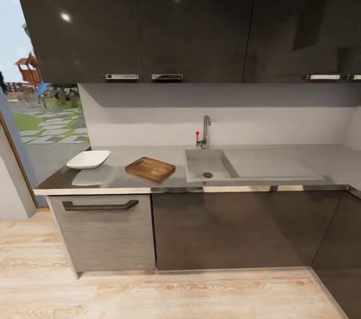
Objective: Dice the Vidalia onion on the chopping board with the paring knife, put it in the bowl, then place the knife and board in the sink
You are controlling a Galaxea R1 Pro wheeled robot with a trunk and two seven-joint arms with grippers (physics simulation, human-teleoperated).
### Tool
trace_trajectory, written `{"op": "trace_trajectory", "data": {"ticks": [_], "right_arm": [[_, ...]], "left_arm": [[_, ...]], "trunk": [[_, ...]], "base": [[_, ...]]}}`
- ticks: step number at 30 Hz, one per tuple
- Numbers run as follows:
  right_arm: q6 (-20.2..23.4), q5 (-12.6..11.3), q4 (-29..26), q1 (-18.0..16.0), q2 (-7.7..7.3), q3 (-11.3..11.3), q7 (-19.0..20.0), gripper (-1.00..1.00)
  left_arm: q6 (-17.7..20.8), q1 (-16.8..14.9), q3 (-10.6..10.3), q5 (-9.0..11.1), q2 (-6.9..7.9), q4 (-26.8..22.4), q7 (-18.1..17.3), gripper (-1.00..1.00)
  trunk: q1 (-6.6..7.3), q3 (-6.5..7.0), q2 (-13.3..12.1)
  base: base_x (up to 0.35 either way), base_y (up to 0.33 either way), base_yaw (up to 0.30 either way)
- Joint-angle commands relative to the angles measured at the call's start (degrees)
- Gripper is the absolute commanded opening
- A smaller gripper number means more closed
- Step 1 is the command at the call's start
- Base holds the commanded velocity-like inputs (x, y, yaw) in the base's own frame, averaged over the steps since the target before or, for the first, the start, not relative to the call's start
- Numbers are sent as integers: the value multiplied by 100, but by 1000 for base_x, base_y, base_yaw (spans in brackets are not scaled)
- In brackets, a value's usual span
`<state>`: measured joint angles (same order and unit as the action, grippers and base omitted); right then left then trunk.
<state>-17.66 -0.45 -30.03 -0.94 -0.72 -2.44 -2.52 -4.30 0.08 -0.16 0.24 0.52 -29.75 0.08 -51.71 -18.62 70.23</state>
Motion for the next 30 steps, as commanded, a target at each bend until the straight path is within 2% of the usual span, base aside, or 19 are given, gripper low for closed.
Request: {"op": "trace_trajectory", "data": {"ticks": [1,30], "right_arm": [[-18,-4,4,-3,1,4,-12,100],[-17,1,6,-3,2,8,-12,100]], "left_arm": [[-10,1,-2,2,1,-5,1,100],[-10,1,-2,2,-1,5,1,100]], "trunk": [[22,13,-38],[659,534,-1201]], "base": [[0,0,0],[0,0,0]]}}
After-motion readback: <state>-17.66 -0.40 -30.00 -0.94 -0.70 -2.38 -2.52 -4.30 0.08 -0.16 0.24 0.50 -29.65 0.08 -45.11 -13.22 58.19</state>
